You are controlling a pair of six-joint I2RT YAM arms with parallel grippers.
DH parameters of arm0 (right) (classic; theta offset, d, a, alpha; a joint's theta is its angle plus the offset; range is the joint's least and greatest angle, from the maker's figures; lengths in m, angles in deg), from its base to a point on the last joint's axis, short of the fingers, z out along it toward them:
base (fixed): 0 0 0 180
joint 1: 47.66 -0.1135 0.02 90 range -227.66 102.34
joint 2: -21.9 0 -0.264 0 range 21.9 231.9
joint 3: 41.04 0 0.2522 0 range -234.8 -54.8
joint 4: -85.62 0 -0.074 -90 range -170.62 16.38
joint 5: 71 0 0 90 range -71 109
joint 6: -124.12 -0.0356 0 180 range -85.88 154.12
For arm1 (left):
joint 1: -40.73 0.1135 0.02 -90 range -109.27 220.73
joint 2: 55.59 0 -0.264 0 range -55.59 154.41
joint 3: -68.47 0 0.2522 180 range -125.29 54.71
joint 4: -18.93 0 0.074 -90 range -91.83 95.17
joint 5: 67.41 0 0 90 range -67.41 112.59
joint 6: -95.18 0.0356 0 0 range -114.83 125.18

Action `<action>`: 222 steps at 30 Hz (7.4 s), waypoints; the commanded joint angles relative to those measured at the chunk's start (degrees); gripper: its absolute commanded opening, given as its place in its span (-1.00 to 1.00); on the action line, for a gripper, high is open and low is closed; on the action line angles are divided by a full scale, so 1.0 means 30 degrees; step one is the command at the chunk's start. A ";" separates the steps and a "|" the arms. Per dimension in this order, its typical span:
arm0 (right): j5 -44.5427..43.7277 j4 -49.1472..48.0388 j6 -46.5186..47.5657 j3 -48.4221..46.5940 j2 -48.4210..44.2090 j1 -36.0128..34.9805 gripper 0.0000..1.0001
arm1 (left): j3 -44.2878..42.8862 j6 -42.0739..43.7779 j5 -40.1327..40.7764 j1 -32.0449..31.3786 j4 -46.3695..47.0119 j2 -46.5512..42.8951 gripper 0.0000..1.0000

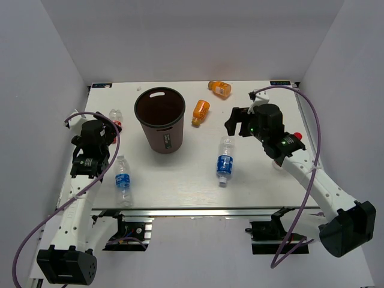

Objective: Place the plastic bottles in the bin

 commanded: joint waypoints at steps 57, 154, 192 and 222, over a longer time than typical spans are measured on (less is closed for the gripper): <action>0.9644 -2.1443 0.4055 -1.6026 1.7315 -0.5047 -0.16 | 0.3064 -0.3603 -0.1884 0.0051 -0.5273 -0.1036 0.96; -0.4569 -0.9905 0.1832 0.7358 -0.1408 -0.3671 0.79 | 0.1336 0.8468 -0.8480 -0.5691 2.4404 0.6291 0.81; -0.4890 -0.1557 -0.7601 -1.3264 1.8537 -0.0535 0.79 | 0.2216 0.3573 0.2798 -0.5662 0.8147 -0.0889 0.96; -0.5009 -1.0223 0.0147 -1.0135 1.2574 -0.2379 -0.39 | 0.2568 0.1962 0.5175 -0.5633 0.5802 -0.3234 0.96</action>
